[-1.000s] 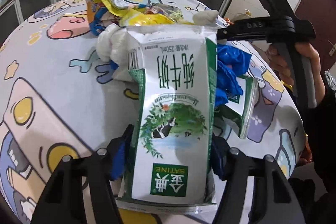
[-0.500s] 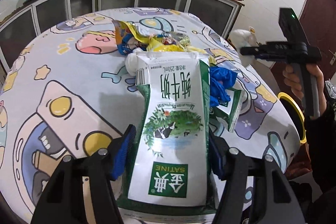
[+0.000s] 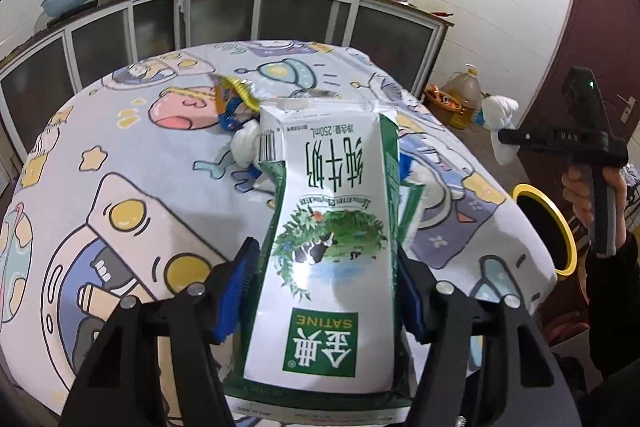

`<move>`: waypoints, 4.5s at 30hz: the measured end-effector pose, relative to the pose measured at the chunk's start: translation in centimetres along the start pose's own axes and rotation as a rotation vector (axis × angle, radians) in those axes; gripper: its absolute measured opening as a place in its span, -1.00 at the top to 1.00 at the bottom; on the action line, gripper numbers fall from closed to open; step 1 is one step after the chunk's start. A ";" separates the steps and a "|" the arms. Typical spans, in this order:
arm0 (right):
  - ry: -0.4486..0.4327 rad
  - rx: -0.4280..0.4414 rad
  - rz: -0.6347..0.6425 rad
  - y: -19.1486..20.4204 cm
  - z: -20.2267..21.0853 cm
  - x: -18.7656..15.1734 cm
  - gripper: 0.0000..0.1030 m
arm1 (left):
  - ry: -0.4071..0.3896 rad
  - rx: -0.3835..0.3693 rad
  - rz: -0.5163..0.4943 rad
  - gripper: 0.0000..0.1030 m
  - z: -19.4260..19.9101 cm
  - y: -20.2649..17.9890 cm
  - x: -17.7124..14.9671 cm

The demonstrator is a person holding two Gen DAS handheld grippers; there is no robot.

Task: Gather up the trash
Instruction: 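Carry the milk carton and diaper with both tools over the bin, then open both tools to drop the carton and diaper into the bin, then move both tools back over the trash pile on the table, then grasp the white diaper with the left tool while the right tool grasps the blue glove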

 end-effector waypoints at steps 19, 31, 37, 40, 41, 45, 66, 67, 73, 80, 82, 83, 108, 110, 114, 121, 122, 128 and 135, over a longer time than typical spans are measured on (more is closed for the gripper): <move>-0.115 -0.206 -0.261 -12.5 13.4 -10.5 0.43 | 0.069 -0.287 -0.261 -0.16 -5.3 -20.1 0.4; -0.133 -0.348 -0.436 -19.5 17.9 -16.9 0.42 | 0.193 -0.482 -0.414 -0.16 -11.0 -34.6 -2.7; -0.113 -0.368 -0.525 -22.0 17.9 -20.1 0.42 | 0.268 -0.517 -0.444 -0.16 -14.3 -39.0 -5.6; -0.108 -0.361 -0.563 -22.9 18.0 -21.3 0.42 | 0.300 -0.521 -0.447 -0.16 -15.6 -40.6 -6.8; -0.103 -0.365 -0.571 -23.2 17.9 -21.7 0.42 | 0.308 -0.523 -0.452 -0.16 -15.9 -41.1 -7.2; -0.094 -0.371 -0.592 -24.0 17.8 -22.7 0.42 | 0.330 -0.525 -0.463 -0.16 -17.2 -42.7 -8.2; -0.101 -0.413 -0.712 -27.3 19.4 -25.7 0.01 | 0.375 -0.551 -0.358 -0.67 -20.6 -44.8 -9.0; -0.102 -0.414 -0.712 -27.2 19.5 -25.7 0.01 | 0.372 -0.550 -0.353 -0.67 -20.5 -44.5 -8.8; -0.105 -0.408 -0.683 -26.1 19.3 -24.6 0.01 | 0.329 -0.526 -0.304 -0.67 -19.5 -41.2 -6.9; -0.090 -0.364 -0.600 -23.3 16.8 -21.0 0.01 | 0.193 -0.458 -0.297 -0.67 -15.6 -34.0 -3.1; -0.091 -0.346 -0.556 -21.9 15.8 -19.5 0.01 | 0.162 -0.435 -0.297 -0.67 -14.4 -31.8 -2.1; -0.093 -0.334 -0.533 -21.1 15.4 -18.8 0.01 | 0.145 -0.414 -0.298 -0.67 -13.7 -30.3 -1.6; 0.064 0.029 0.087 4.0 -4.0 -1.7 -0.03 | -0.057 -0.016 -0.062 -0.75 -3.9 -1.5 1.2; 0.067 0.044 0.131 5.2 -4.3 -1.3 -0.03 | -0.037 -0.032 -0.048 -0.75 -4.6 -1.2 1.2; 0.080 0.081 0.196 7.4 -5.1 -0.7 -0.03 | -0.021 -0.008 -0.025 -0.75 -5.9 -0.2 1.4; 0.091 0.106 0.251 9.6 -6.4 0.0 -0.03 | -0.024 0.019 0.025 -0.75 -6.5 2.1 2.6; 0.093 0.110 0.259 10.0 -6.5 0.2 -0.03 | -0.026 0.026 0.022 -0.75 -6.6 2.3 2.8; 0.101 0.115 0.306 11.7 -7.7 0.7 -0.03 | -0.020 0.035 -0.012 -0.75 -7.4 3.5 4.5; 0.131 0.079 0.374 12.6 -9.8 0.9 -0.03 | 0.029 -0.004 0.010 -0.75 -10.0 4.6 7.2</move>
Point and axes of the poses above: each gripper's, at about its wrist camera, not at the fingertips, and z roughly against the way its jaws point, y to its left, x to its top, the point moved 8 cm from there along -z, roughly the way its jaws point, and after that the axes turned 12 degrees about z, right-handed, at the moved point
